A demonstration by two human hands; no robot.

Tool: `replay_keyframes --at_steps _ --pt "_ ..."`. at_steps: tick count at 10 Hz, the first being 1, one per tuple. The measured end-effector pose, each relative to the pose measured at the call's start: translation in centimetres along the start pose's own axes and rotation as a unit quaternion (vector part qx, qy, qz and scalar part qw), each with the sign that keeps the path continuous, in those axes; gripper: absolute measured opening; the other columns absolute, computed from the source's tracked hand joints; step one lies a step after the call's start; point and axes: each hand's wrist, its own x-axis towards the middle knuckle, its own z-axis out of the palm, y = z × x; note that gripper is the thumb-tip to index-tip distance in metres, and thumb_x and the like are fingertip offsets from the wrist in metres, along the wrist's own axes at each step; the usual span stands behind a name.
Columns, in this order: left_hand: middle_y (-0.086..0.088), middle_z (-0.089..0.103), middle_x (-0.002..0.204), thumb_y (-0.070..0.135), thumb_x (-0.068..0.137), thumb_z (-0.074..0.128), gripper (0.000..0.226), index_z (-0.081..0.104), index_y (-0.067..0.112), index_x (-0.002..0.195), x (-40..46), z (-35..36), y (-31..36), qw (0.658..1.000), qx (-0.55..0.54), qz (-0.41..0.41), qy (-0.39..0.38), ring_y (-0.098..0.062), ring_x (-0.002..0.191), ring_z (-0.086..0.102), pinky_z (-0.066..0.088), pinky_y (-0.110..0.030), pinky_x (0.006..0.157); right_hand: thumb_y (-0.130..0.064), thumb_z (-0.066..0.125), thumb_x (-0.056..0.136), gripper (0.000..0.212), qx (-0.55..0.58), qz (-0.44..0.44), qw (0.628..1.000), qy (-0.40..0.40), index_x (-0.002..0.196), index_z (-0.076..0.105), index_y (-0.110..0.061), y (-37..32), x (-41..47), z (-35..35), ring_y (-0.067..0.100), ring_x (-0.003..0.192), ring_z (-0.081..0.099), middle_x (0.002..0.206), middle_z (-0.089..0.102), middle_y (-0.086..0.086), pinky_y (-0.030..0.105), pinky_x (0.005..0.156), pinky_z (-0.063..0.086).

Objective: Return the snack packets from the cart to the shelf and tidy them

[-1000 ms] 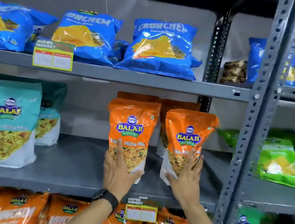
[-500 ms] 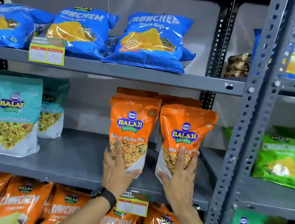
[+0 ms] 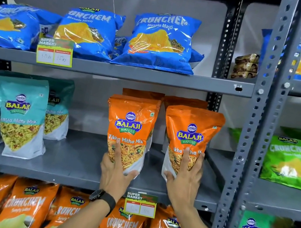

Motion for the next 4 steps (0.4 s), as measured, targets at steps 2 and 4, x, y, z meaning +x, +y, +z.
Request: replay_keyframes --at_steps 2,4 --pt "-0.017 0.024 0.155 0.065 0.077 0.071 0.130 -0.030 0.045 0.156 -0.1 -0.4 0.3 1.000 0.004 -0.002 -0.030 -0.042 0.141 0.039 0.050 -0.052 0.104 -0.052 0.079 0.084 0.128 -0.001 -0.002 0.999 -0.036 0.159 -0.025 -0.046 -0.3 0.2 -0.6 0.051 0.156 0.019 0.174 -0.014 0.015 0.070 0.114 0.041" --pt "-0.013 -0.005 0.175 0.080 0.080 0.054 0.118 -0.028 0.045 0.156 1.0 -4.6 -0.1 0.998 -0.029 0.047 0.012 -0.039 0.162 0.004 0.028 -0.058 0.125 -0.080 0.050 0.086 0.112 0.005 -0.068 0.997 0.046 0.167 -0.010 -0.033 -3.0 0.0 -3.7 0.045 0.163 -0.006 0.176 -0.017 0.016 0.074 0.124 0.015"
